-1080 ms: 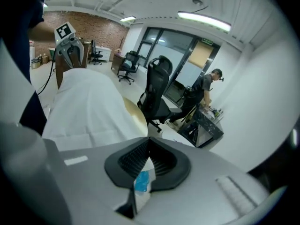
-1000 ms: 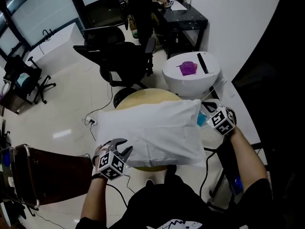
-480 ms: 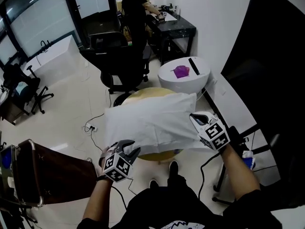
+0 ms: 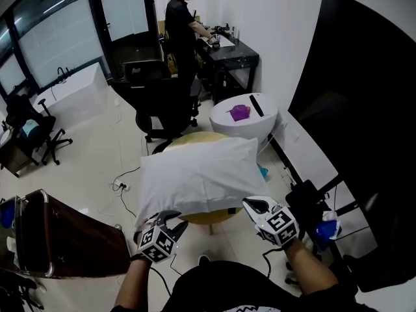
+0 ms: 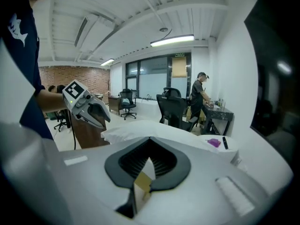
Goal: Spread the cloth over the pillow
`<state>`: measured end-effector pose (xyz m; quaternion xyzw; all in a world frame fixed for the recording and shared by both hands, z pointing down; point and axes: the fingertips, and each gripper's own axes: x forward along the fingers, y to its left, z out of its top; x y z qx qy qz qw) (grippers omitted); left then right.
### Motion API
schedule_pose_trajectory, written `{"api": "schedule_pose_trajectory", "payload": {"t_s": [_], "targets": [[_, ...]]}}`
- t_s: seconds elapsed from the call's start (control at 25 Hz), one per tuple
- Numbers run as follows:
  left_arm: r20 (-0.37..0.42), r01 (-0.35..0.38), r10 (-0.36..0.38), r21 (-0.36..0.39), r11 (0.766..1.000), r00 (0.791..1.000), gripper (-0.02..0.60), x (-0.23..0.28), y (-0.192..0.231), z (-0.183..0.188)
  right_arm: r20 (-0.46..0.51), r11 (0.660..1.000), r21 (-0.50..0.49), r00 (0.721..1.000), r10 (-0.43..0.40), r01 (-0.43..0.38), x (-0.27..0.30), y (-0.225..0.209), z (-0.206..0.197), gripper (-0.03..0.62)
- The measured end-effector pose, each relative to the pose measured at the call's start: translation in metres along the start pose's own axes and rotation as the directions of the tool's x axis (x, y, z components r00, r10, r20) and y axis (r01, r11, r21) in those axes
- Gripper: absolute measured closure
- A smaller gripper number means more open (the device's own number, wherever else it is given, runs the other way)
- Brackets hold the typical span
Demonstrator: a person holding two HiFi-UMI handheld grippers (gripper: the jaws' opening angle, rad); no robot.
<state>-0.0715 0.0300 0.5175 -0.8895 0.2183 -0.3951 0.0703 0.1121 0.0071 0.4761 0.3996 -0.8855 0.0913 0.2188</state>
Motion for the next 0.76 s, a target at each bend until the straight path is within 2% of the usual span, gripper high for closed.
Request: {"api": "schedule_pose_trajectory", "payload": {"t_s": [0.12,0.32,0.48,0.76], "targets": [[-0.010,-0.007,0.007,-0.021,1.000,1.000,0.468,-0.003,-0.015,0.004,-0.024,1.000,-0.011,0.999,0.024,-0.024,-0.011,0.007,-0.011,0.588],[0.008,-0.075,0.075,-0.027,0.997,0.997,0.468,-0.006,-0.027,0.019,-0.009,0.999,0.017,0.999,0.037,-0.036,-0.035,0.008,-0.023,0.588],[0.013,-0.089,0.089,-0.010,0.996,0.996,0.468,-0.010,-0.037,0.028,-0.008,0.998,0.024,0.999,0.050,-0.050,-0.045,0.006,-0.031,0.588],[-0.026,-0.092,0.092,-0.017,0.996,0.995,0.468,-0.016,-0.057,0.025,0.020,0.997,0.017,0.997,0.073,-0.073,-0.062,0.017,-0.033,0.588]]}}
